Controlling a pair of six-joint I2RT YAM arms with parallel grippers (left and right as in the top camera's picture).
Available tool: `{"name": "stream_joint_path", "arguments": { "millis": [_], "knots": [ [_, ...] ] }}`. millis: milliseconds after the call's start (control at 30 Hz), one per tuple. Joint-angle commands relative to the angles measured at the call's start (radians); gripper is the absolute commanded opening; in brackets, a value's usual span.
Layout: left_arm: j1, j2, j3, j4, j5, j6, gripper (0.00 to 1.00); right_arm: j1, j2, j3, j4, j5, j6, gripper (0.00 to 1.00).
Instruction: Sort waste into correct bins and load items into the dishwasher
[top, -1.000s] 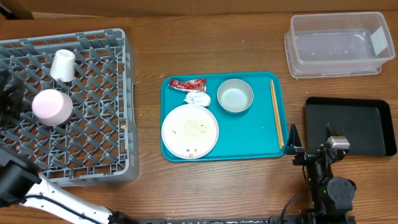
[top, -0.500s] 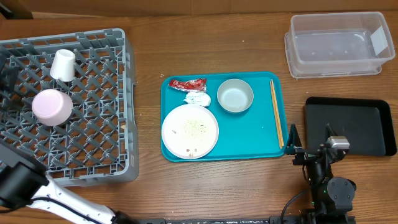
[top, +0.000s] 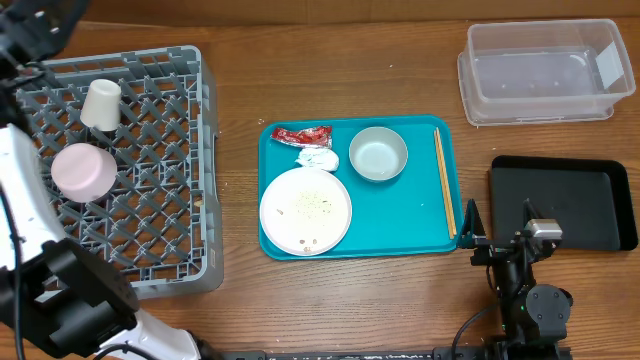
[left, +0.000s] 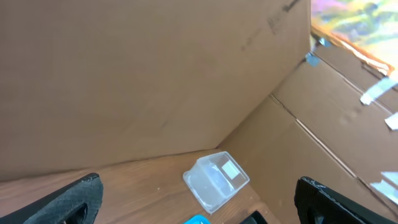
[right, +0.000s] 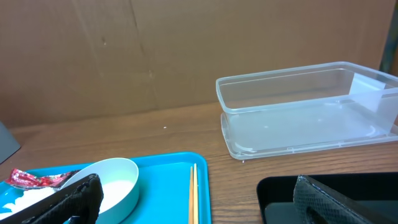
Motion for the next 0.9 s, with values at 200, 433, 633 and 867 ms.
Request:
{"name": "stream_joint_path", "arguments": {
  "millis": [200,433,633,867],
  "knots": [
    [-0.154,0.000,0.008,-0.409,-0.405,0.470,1.00,-0.003,-0.008,-0.010,0.007,-0.002,0.004,1.00],
    [-0.315,-0.013,0.008,-0.748,-1.243,0.961,1.00,-0.003,-0.008,-0.010,0.007,-0.002,0.004,1.00],
    [-0.410,-0.010,0.008,-0.760,-1.736,1.214,1.00,-0.003,-0.008,-0.010,0.007,-0.002,0.004,1.00],
    [-0.407,-0.002,0.008,-0.764,-1.439,1.201,0.79,-0.003,-0.008,-0.010,0.007,-0.002,0.004,0.99]
  ]
}}
